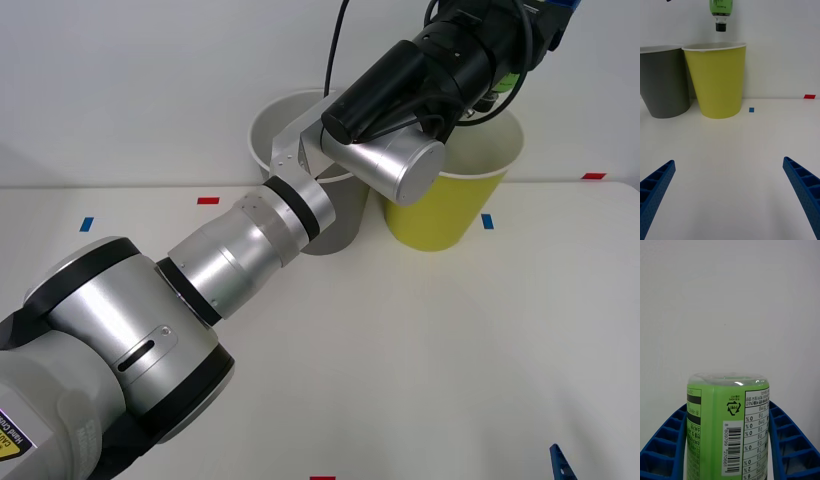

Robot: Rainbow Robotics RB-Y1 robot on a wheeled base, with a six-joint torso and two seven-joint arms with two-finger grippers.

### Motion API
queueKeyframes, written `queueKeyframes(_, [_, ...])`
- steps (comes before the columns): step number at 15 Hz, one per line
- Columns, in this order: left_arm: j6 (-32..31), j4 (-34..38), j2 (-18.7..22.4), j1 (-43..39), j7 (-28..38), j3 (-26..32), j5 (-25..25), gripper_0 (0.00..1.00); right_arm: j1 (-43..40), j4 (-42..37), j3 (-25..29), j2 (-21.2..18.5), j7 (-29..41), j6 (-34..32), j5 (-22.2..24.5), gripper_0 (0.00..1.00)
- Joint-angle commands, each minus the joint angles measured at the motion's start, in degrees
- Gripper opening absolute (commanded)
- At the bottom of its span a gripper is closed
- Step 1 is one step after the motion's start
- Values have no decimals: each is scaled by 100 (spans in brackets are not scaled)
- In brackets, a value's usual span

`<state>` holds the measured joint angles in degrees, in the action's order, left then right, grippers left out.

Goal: Put cans in the gray bin and PET bottles in the light green bin.

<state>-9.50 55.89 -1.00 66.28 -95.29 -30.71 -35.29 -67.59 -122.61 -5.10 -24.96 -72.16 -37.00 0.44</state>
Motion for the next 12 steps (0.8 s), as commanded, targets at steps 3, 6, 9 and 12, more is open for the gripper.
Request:
queueKeyframes(3, [115, 1, 4, 8, -51, 188, 13, 100, 0, 0, 0, 0, 0, 0, 0, 100])
queueKeyframes(6, [150, 1, 48, -1, -51, 285, -4, 100, 0, 0, 0, 0, 0, 0, 0, 100])
queueKeyframes(9, [150, 18, 83, -1, -60, 294, 22, 100, 0, 0, 0, 0, 0, 0, 0, 100])
queueKeyframes(12, [519, 677, 399, -291, -68, 285, 83, 100, 0, 0, 0, 0, 0, 0, 0, 100])
